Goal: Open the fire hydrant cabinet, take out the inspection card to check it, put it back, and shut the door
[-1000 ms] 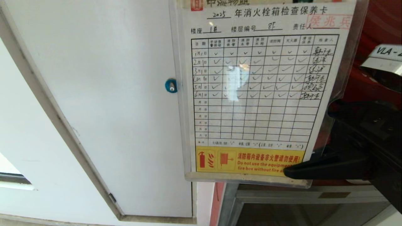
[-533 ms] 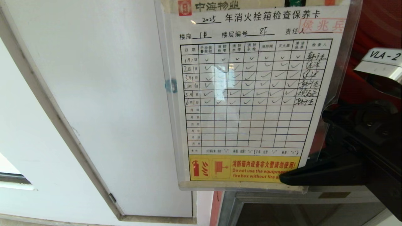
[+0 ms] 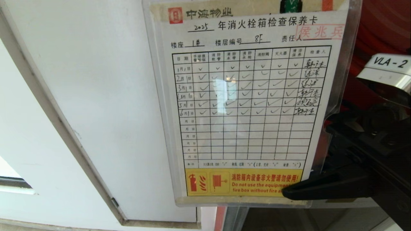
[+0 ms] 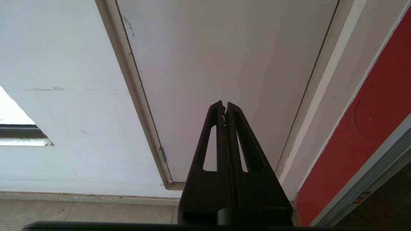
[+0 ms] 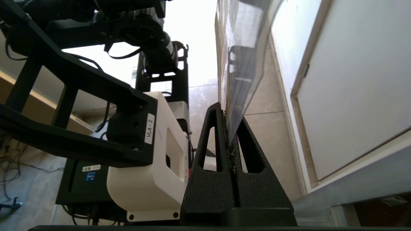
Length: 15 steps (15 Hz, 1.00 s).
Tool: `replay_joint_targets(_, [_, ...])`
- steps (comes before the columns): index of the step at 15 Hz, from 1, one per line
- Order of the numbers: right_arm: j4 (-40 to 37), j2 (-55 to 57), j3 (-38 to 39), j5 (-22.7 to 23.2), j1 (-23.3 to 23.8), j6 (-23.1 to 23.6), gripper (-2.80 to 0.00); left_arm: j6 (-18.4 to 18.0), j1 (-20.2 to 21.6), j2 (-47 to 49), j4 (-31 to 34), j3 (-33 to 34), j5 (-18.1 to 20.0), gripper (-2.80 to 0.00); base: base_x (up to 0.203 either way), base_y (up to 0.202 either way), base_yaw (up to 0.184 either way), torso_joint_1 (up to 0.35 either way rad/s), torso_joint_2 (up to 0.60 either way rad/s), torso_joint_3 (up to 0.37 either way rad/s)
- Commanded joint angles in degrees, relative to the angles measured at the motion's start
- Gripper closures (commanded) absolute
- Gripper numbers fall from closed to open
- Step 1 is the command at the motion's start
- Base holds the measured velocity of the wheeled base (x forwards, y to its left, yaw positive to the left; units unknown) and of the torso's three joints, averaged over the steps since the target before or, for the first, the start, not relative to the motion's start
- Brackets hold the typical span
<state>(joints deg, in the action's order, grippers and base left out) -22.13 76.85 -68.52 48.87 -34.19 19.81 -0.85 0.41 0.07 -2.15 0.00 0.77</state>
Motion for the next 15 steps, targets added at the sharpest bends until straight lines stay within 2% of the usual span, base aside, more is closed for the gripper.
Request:
replay_joint_targets(1, [-0.1,0.6,0.1,0.3,-0.7,0.1,0.00,0.0,0.0,0.0,0.0,0.8,0.0,0.00,0.000,0.000,0.000,0.000,0.00,0.000])
replay_joint_targets(15, [-0.5,-1.5,-4.0,-0.5,-1.0,-0.3,0.00,0.0,0.0,0.0,-0.1,0.8,0.0,0.00,0.000,0.000,0.000,0.000,0.00,0.000])
